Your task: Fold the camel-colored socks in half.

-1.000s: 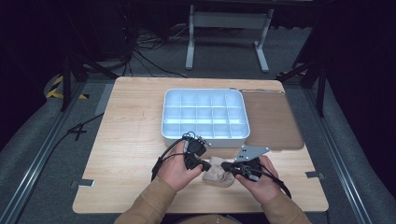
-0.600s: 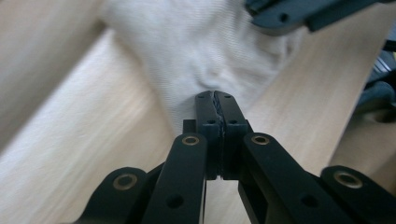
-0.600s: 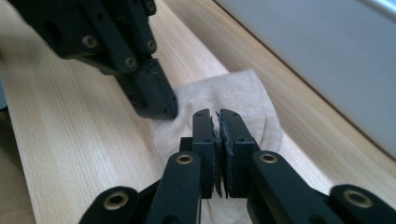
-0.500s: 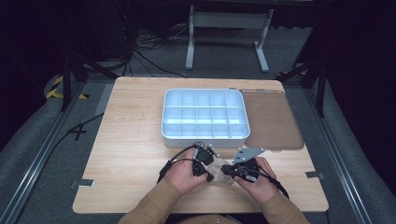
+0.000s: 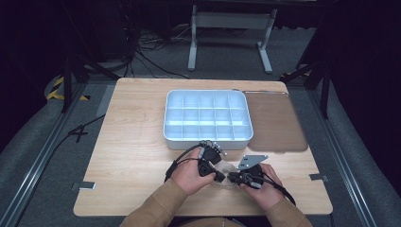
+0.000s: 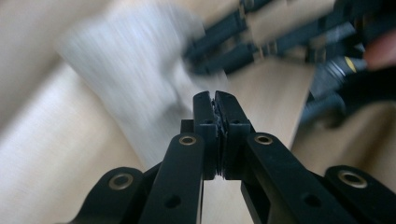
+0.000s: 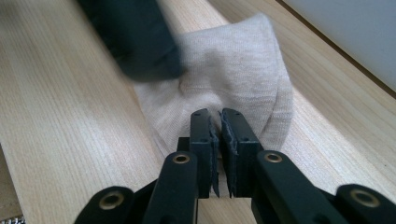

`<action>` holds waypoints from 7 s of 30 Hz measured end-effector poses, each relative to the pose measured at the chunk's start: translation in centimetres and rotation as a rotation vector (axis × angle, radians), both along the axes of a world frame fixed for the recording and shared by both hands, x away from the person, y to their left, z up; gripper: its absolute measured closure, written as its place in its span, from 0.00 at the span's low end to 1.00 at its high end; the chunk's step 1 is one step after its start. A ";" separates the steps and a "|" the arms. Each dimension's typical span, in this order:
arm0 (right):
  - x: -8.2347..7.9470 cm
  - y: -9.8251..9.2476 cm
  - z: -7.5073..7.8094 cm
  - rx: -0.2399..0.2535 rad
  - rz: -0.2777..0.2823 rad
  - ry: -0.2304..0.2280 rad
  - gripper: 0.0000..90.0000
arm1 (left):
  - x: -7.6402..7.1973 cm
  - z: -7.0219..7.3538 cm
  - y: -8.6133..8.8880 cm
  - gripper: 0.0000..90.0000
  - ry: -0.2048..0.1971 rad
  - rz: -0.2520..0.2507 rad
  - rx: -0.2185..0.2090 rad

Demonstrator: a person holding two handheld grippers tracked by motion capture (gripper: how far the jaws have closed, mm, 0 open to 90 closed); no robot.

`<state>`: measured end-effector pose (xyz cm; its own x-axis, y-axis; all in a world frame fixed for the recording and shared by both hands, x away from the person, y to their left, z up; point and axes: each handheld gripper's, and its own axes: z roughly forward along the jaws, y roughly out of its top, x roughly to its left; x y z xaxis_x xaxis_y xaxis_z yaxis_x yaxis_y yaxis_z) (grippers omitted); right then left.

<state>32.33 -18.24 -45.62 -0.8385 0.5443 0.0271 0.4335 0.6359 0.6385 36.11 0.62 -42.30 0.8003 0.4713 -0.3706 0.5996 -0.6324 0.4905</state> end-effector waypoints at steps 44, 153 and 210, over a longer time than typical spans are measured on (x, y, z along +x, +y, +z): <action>0.1 -1.3 -0.2 -0.069 0.026 -0.024 0.95 | 1.8 -2.4 0.2 0.98 -0.103 0.074 0.143; 1.0 1.5 -0.7 0.039 0.057 0.029 0.99 | -0.3 -2.1 1.8 0.87 -0.097 -0.029 0.200; 0.6 -1.0 0.1 -0.061 -0.041 0.090 0.93 | -1.2 -0.6 -0.5 0.83 -0.229 -0.108 0.085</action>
<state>32.90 -19.23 -45.51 -0.8111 0.5811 0.0671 0.5137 0.6527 0.5568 34.86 0.07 -42.93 0.9061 0.4003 -0.1369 0.4059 -0.7312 0.5482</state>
